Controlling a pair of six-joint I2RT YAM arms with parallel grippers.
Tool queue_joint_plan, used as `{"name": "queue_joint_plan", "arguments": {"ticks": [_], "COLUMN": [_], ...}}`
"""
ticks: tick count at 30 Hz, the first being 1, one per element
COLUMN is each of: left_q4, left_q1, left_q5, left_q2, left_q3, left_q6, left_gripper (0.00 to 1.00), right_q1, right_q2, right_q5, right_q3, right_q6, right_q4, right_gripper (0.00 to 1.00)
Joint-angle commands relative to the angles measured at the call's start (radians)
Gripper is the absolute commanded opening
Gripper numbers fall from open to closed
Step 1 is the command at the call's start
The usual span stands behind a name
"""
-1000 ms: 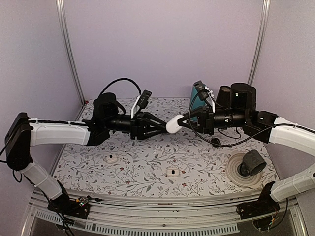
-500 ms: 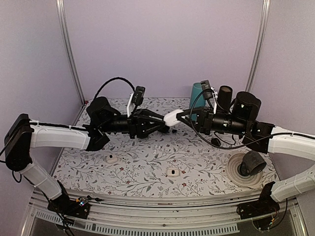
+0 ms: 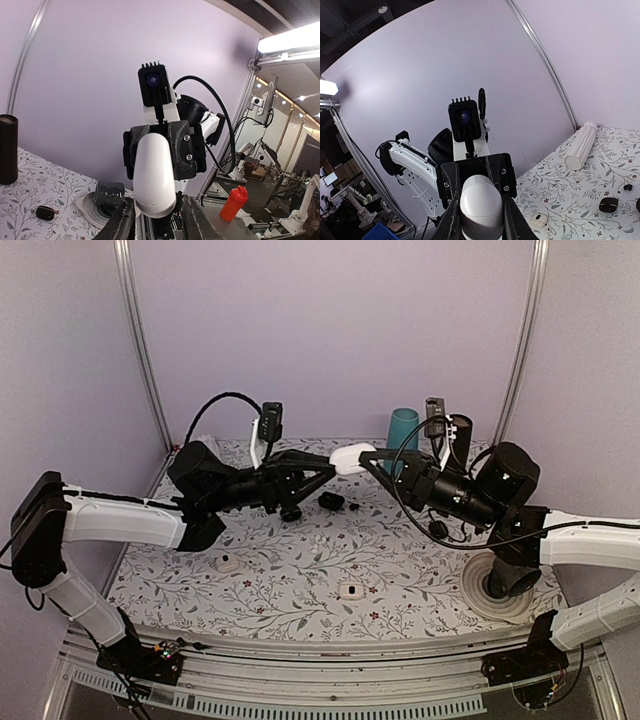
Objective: Insert the wireless bluetooth earbuds into the charging case
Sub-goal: Pass from the right arm to the left
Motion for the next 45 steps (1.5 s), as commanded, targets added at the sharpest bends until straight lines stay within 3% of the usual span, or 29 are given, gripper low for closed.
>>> {"name": "queue_joint_plan", "arguments": {"ticks": [1,16,41,45], "left_q4": [0.064,0.099,0.232,0.228], "left_q1": [-0.024,-0.045,-0.053,-0.055], "left_q5": [-0.028,-0.028,-0.018,-0.016], "left_q2": [0.026,0.038,0.074,0.077], "left_q3": [0.008,0.031,0.051,0.051], "left_q6": [-0.027,-0.046,-0.144,-0.137], "left_gripper": [0.34,0.29,0.33,0.25], "right_q1": [0.03,0.058,0.063,0.064], "right_q2": [0.023,0.059,0.089,0.083], "right_q5": [0.08,0.134,0.129,0.14], "right_q3": [-0.021,-0.025,-0.016,-0.02], "right_q6": [0.013,-0.015,-0.03,-0.027], "right_q4": [0.112,0.143,0.14,0.136], "right_gripper": [0.02,0.02,0.02,0.02]}}
